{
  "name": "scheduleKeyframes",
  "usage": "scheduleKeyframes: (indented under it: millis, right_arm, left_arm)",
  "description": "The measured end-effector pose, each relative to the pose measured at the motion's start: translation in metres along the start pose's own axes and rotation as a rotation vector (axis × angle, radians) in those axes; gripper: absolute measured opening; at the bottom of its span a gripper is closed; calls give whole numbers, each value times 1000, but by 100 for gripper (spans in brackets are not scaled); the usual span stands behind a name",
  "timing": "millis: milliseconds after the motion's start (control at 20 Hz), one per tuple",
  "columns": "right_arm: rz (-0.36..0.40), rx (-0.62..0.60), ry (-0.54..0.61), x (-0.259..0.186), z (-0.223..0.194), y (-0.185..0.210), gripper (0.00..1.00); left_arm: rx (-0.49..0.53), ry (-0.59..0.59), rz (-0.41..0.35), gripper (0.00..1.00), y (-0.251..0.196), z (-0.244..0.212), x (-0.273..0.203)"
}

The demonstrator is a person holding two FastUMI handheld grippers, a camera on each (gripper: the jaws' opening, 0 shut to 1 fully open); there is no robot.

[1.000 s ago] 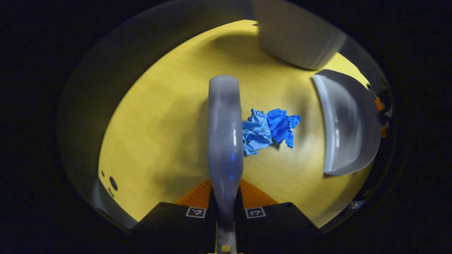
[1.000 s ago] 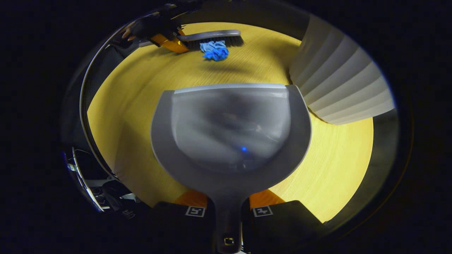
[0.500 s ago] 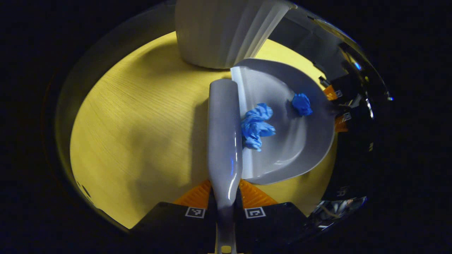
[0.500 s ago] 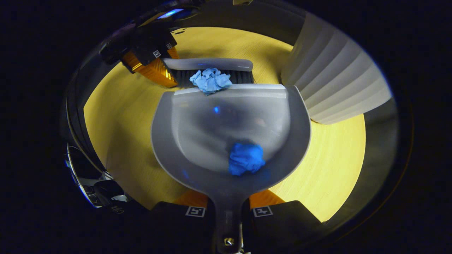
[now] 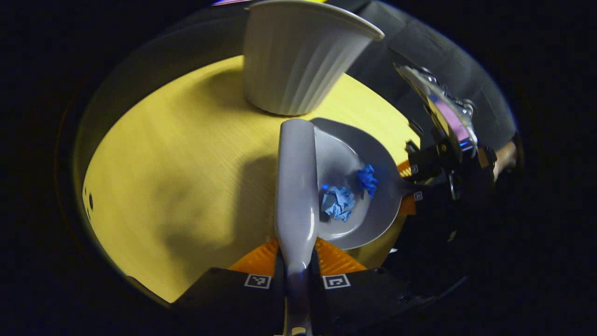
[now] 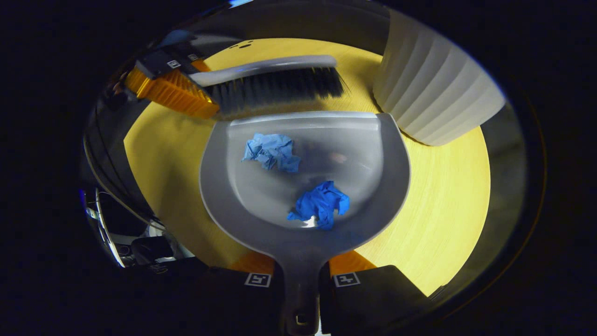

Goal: Pick up the small broom and dustpan from the desktop, sweep the trash into the dustpan with the broom, and then empty the trash into the garbage bin.

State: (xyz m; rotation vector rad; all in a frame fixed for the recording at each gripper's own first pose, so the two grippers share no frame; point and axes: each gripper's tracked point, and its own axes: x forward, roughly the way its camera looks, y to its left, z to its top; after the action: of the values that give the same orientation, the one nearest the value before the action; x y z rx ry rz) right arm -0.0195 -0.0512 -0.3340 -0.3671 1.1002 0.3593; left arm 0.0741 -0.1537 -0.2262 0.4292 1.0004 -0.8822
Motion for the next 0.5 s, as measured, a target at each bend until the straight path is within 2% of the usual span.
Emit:
scheduleKeyframes:
  millis: [200,300,400,500]
  right_arm:
    - [53,-40,-34,-24,-2,-14,34]
    - [66,-40,-31,-39,-8,-16,33]
    - [64,-29,-26,-53,-18,-20,33]
    - [60,-27,-10,-76,-35,-26,34]
  left_arm:
    - [-251,-151,155,25,10,-29,-24]
    - [-350,-192,226,29,24,-53,-40]
    - [-405,-211,247,26,36,-78,-46]
    - [-417,-210,259,26,57,-100,-44]
